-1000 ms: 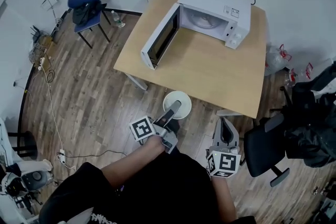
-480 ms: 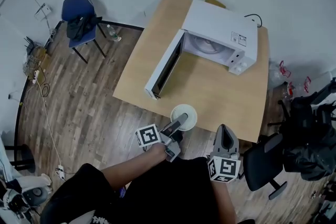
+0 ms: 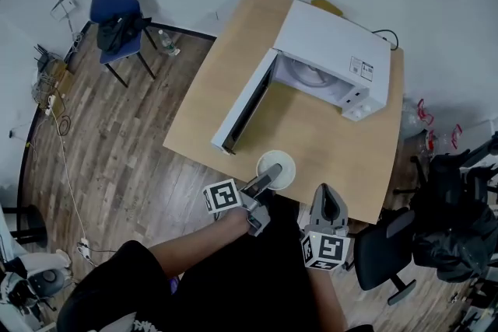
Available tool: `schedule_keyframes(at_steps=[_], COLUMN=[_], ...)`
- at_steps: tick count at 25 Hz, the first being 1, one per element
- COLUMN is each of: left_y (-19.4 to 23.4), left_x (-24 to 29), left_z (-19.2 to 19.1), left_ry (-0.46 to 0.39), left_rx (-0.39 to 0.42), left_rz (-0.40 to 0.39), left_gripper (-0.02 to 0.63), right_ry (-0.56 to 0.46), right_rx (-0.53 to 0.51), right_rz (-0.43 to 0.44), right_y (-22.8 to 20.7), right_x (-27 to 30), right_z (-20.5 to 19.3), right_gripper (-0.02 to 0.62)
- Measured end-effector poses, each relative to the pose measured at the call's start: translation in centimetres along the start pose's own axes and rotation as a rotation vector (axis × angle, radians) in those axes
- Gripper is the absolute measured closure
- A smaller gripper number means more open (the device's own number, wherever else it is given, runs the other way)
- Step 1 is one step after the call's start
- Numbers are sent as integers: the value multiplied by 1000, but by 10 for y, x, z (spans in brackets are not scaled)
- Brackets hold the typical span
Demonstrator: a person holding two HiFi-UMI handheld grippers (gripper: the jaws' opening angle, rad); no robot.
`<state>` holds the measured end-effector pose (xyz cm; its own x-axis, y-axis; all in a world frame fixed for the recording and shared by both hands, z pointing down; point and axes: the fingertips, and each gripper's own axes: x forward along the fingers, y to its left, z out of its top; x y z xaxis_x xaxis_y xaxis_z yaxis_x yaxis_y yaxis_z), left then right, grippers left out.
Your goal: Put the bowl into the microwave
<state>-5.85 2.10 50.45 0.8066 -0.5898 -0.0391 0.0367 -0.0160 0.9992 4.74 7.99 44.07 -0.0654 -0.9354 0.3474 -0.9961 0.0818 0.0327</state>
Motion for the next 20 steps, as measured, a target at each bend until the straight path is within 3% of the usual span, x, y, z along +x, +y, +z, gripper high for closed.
schedule_keyframes(at_steps=[2,6,12,20], left_y=[3,-2,15,32], left_x=[9,40,84,150], left_z=[6,23,54,79], left_ry=[-4,-42,-93,-142], left_rx=[22,12,37,26], left_rz=[21,-32,43,64], left_gripper=[379,379,379,379], right_ry=[0,-6,-6,31], right_rx=[-4,-4,39,42], right_rz=[11,57,85,98], right_y=[-5,-16,-55,-103], right_x=[11,45,100,159], right_z=[2,7,22,16], right_gripper=[535,535,535,535])
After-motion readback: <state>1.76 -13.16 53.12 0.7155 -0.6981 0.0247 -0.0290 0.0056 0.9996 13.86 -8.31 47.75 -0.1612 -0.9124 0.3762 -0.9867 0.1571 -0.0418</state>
